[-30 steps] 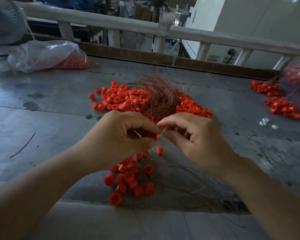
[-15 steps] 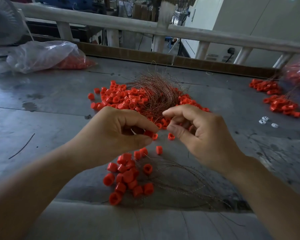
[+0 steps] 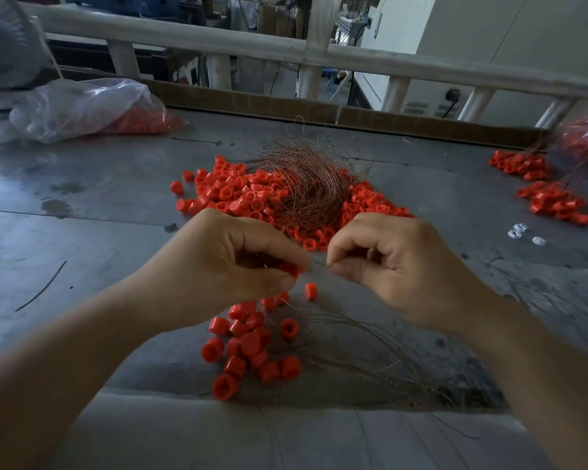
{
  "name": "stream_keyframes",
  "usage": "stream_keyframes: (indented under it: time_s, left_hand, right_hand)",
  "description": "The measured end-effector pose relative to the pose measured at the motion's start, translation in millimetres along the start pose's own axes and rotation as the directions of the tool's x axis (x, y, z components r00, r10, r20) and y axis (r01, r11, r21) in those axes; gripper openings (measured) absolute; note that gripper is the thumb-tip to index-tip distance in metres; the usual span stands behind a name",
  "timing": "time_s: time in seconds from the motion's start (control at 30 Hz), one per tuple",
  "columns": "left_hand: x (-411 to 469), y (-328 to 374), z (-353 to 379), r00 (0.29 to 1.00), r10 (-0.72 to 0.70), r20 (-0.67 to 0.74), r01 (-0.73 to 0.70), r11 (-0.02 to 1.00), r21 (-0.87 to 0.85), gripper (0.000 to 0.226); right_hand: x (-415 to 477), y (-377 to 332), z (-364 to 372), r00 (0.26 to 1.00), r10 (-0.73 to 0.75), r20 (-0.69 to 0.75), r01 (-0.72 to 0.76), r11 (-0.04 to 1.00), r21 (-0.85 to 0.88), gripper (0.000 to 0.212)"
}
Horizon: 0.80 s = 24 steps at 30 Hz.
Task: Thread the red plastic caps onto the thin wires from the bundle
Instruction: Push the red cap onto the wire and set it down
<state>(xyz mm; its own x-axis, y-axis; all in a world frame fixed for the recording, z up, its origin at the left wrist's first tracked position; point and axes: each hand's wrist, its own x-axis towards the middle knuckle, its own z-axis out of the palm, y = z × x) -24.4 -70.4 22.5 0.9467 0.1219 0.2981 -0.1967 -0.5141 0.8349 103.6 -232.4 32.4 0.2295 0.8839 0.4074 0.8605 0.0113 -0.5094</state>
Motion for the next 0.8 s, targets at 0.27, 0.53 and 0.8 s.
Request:
stream_keyframes:
  time_s: [0.27,0.53,0.8]
  left_hand:
    - [0,0,-1,1.000,-0.004,0.028,0.004,1.000,0.014,0.039]
    - [4,0,3,0.999,-0.029,-0.040,0.027,0.999,-0.031,0.028]
    - [5,-2,4,0.971,-0.119,-0.208,0.090,0.985,-0.144,0.031]
  right_hand:
    - [1,1,-1,0.999,0.040,0.006,-0.040,0.999,0.020,0.004]
    - [1,-1,4,0.992,0.041,-0.121,-0.050,0.996,-0.073,0.009]
    - [0,-9,-4,0.962,0.089,-0.257,-0.069,0.994,0.084,0.013]
